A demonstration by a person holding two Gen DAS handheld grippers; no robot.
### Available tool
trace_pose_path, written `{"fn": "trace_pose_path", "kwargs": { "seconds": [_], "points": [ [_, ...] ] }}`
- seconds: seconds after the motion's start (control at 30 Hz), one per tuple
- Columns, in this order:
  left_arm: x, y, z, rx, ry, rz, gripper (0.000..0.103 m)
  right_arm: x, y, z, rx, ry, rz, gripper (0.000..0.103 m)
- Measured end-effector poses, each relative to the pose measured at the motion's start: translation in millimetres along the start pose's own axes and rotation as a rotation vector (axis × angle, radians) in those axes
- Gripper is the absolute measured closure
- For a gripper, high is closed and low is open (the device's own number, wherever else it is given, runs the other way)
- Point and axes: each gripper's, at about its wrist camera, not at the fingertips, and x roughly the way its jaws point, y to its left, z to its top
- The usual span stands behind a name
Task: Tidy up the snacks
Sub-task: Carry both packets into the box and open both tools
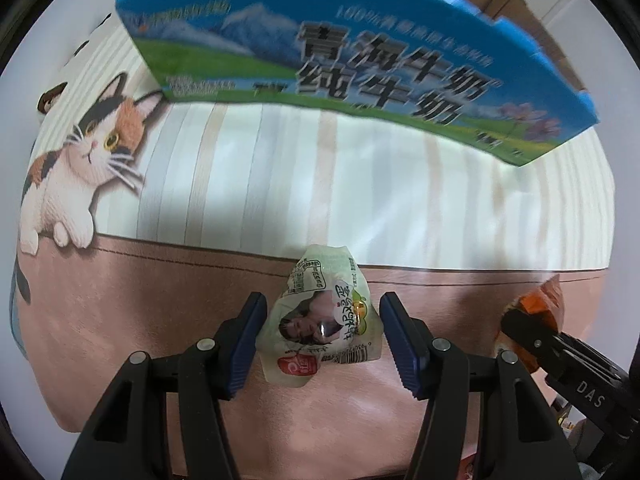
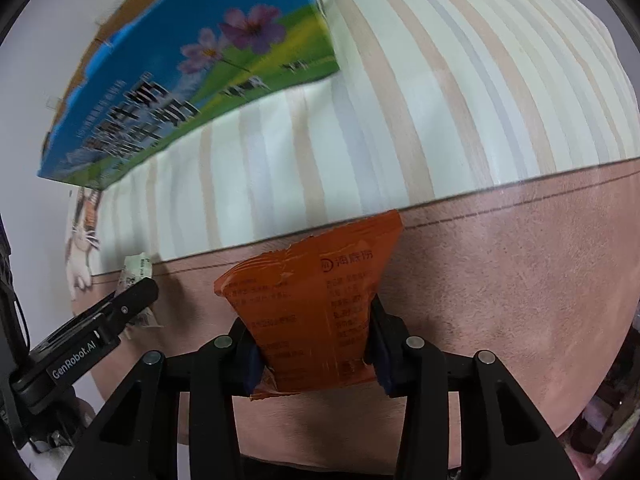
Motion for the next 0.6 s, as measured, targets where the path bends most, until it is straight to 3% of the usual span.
{"fn": "trace_pose_path", "kwargs": {
  "seconds": [0.13, 0.17, 0.37, 0.6],
  "points": [
    [-31.8, 9.5, -0.3, 0.011, -0.036, -0.04, 0.047, -29.2, 6.7, -0.2, -0.011, -0.033, 0.059, 0.058],
    [-39.2, 17.6, 20.9, 0.013, -0.044, -0.05, 0.047, -31.8, 13.6, 4.1, -0.016, -0.043, 0.069, 0.058],
    [-113.1, 3.3, 48.3, 0.026, -0.124, -0.138, 0.047, -87.9, 46.4, 26.6, -0.066, -0.132, 0.163, 0.058],
    [-139.8, -27.7, 119.5, 0.054, -0.198, -0.177, 0.047, -133.8, 79.9, 76.2, -0.112, -0.218, 0.232, 0.058]
  ]
}}
